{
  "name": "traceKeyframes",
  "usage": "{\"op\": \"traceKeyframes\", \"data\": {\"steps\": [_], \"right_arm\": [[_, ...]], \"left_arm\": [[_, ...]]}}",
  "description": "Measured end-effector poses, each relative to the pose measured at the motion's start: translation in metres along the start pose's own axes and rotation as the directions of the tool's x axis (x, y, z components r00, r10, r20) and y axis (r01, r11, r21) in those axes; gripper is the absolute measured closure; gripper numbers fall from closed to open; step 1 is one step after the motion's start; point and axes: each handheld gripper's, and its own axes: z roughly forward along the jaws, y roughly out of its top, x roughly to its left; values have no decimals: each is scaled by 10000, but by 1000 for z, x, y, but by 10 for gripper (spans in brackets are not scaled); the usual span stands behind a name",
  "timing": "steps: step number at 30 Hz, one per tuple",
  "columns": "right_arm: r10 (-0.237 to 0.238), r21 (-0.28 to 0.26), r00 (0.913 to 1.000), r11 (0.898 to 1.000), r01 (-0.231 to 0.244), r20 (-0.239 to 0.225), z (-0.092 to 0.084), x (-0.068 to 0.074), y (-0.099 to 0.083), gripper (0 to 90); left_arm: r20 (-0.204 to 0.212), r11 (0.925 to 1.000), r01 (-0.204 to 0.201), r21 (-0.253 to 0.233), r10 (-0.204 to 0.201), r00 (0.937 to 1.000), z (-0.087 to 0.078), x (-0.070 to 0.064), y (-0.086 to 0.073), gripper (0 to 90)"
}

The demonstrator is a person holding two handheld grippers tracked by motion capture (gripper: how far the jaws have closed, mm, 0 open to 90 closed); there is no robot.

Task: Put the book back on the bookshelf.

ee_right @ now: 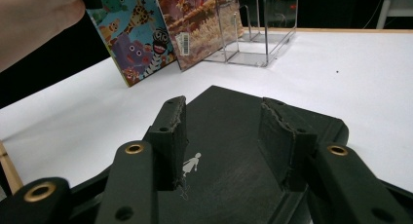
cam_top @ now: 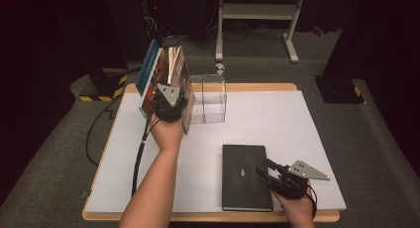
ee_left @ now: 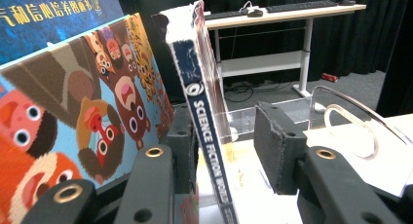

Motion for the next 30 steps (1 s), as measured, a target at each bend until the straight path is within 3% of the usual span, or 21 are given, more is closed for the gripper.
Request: {"op": "traceKeyframes", "data": {"steps": [12,17,23,25,28,29,30], "right_arm": [[-109,118,9999,9999,109,36,2,0,-2,527],[-76,231,9999,9997,74,97,5,-2,-3,523],[-104,406,9996,9991,94,251,7,-4,-6,518],[-112,468,9995,9989,99,291,7,-5,-6,512],[-108,524,9993,9986,89,367,8,-5,-7,505],[-107,553,9992,9984,85,390,8,-5,-7,501],[-98,580,9992,9983,75,392,8,-6,-7,498]], "left_arm": [[374,9999,46,-98,-42,9993,-26,2,-8,613],[793,9993,296,-213,-278,9965,-44,5,-16,602],[1419,9993,314,-179,-285,9895,-57,4,-27,591],[2052,9972,749,60,-745,9759,-61,2,-37,591],[2485,9972,674,331,-735,9658,-64,-5,-49,583],[2686,9968,637,473,-741,9604,-65,-9,-55,580],[2991,9955,635,698,-816,9507,-67,-13,-61,577]]}}
